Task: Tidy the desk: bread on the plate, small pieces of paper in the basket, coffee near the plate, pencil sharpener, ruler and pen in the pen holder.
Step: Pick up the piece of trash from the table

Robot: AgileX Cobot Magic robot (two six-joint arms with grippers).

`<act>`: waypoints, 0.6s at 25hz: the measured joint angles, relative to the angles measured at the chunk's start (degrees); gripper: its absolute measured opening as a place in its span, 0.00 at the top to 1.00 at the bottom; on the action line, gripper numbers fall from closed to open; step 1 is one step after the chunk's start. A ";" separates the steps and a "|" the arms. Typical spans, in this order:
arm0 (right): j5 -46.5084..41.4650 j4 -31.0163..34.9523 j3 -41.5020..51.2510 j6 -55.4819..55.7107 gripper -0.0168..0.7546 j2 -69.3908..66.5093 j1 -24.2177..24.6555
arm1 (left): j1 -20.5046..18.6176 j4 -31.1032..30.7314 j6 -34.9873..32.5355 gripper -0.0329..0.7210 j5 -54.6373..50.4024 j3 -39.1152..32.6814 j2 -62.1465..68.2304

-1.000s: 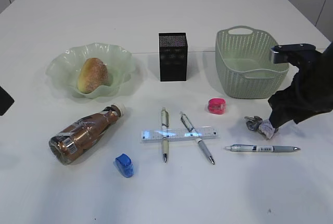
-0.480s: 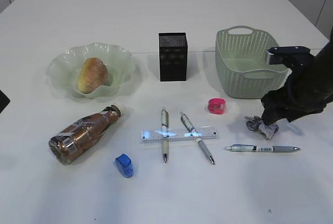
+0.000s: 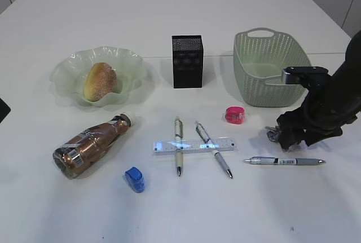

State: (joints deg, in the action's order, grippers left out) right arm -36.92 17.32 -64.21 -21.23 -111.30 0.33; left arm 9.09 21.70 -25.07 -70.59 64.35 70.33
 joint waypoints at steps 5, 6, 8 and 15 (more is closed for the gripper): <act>0.90 0.59 0.00 0.00 0.43 -0.85 0.00 | 0.00 0.00 0.00 0.28 0.00 0.00 0.00; 1.00 0.59 0.00 0.00 0.43 -0.96 0.00 | 0.00 0.00 0.00 0.28 0.00 0.00 0.00; 1.22 0.59 0.00 0.00 0.54 -1.08 0.00 | 0.00 0.00 0.00 0.28 0.00 0.00 0.00; 0.94 0.80 -0.12 0.00 0.88 -1.36 0.00 | 0.00 -0.10 0.00 0.28 0.00 0.00 0.00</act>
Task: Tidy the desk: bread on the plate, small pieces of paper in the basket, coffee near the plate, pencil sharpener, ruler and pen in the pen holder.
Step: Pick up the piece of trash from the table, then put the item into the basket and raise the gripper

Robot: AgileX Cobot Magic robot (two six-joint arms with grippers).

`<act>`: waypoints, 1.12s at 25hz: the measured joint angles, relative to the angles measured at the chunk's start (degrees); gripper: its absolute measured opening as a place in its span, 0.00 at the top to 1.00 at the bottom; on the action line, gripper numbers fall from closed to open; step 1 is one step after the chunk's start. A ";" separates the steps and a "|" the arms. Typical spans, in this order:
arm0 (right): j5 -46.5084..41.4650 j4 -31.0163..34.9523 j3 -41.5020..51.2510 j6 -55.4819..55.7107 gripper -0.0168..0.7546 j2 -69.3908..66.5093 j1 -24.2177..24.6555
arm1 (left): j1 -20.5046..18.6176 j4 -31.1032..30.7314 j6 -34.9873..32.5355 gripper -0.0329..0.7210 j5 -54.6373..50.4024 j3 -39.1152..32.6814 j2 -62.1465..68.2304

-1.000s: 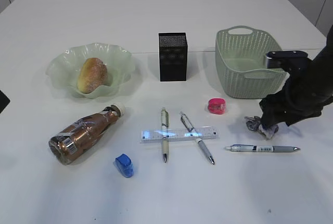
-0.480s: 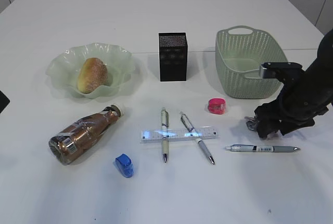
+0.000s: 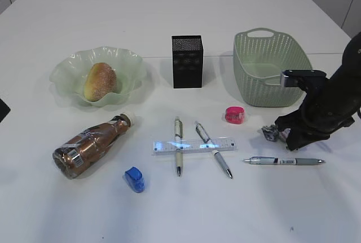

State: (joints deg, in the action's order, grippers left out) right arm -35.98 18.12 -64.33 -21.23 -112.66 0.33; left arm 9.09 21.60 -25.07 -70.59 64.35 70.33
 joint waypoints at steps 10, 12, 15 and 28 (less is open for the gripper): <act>-8.15 0.04 -2.82 0.00 0.95 4.03 0.00 | 0.00 -0.08 0.00 0.28 0.00 0.00 0.00; -9.18 0.04 -3.00 0.00 0.95 6.75 0.00 | 0.00 -0.08 0.00 0.28 0.00 0.00 0.00; -9.63 0.04 -3.34 0.00 0.95 10.40 0.00 | 0.00 -0.08 0.00 0.28 0.00 0.00 0.00; -0.20 0.48 -13.66 -0.10 0.95 12.45 0.00 | 0.00 -0.08 0.00 0.28 0.00 0.00 0.00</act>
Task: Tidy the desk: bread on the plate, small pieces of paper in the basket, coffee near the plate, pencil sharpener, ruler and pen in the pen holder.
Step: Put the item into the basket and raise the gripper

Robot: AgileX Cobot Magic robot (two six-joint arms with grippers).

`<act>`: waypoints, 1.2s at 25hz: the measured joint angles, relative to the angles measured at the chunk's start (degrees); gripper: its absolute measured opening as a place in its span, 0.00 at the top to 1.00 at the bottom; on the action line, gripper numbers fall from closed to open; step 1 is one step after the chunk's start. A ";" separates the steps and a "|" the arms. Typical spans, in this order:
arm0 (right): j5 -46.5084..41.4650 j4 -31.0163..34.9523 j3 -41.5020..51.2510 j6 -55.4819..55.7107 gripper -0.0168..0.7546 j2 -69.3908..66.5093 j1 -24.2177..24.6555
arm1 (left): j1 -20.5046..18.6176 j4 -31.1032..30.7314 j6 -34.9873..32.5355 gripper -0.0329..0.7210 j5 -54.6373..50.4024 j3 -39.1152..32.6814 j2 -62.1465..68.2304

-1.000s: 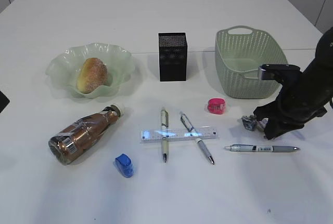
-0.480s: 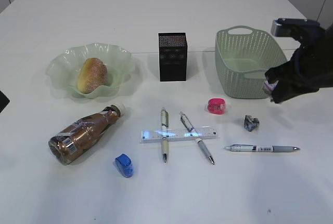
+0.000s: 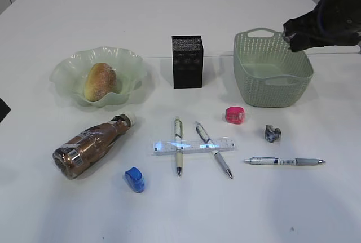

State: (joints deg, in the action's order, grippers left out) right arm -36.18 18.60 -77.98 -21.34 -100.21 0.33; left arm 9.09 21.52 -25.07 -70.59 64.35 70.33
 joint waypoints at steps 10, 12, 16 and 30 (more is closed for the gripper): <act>17.45 3.37 -0.33 0.00 0.94 -9.42 0.00 | 0.00 -0.04 0.00 0.28 0.22 0.00 0.00; 18.96 4.50 -0.33 0.00 0.89 -10.71 0.00 | 0.00 -0.04 0.00 0.28 0.57 0.00 0.00; 20.93 6.77 -0.33 0.00 0.61 -12.35 0.00 | 0.00 -0.13 0.00 0.28 1.01 0.00 0.00; 8.69 7.93 -4.29 0.00 0.31 -10.91 0.00 | 0.00 -0.13 0.00 0.28 1.13 0.00 0.00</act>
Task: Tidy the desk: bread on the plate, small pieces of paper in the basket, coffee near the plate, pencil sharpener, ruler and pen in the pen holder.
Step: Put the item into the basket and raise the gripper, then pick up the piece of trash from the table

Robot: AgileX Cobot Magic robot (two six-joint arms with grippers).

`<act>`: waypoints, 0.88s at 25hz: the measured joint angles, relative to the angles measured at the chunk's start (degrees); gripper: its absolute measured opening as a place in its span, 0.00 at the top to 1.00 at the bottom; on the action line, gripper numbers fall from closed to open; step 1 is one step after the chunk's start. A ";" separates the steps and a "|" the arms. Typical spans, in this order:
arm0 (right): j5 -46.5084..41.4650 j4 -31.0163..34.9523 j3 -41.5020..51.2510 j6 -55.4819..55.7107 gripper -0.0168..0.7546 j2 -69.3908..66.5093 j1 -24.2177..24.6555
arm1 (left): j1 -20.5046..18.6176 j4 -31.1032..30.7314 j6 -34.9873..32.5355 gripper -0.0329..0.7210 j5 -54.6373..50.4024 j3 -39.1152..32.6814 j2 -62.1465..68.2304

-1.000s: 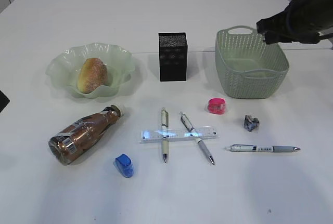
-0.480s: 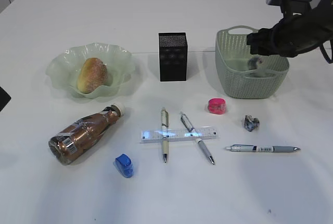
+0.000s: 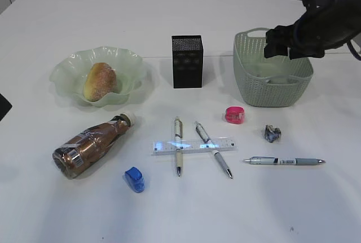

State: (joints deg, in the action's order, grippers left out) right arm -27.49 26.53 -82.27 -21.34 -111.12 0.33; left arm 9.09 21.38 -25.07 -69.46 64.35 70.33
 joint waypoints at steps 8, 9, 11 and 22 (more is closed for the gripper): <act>-24.34 -2.20 -7.89 0.00 0.31 1.61 0.00 | 0.00 0.00 0.00 0.28 0.00 0.00 0.00; -25.22 -2.20 -7.89 0.00 0.31 1.61 0.00 | 0.00 0.00 0.00 0.28 0.00 0.00 0.00; -31.07 -4.59 -8.22 0.00 0.31 1.61 0.00 | 0.00 0.00 0.00 0.28 0.00 0.00 0.00; -41.52 -8.95 -8.31 1.02 0.33 1.11 0.00 | 0.00 0.00 0.00 0.28 0.00 0.00 0.00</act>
State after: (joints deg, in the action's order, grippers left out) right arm -69.01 17.58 -90.58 -20.32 -110.00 0.33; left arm 9.09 21.38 -25.07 -69.46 64.35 70.33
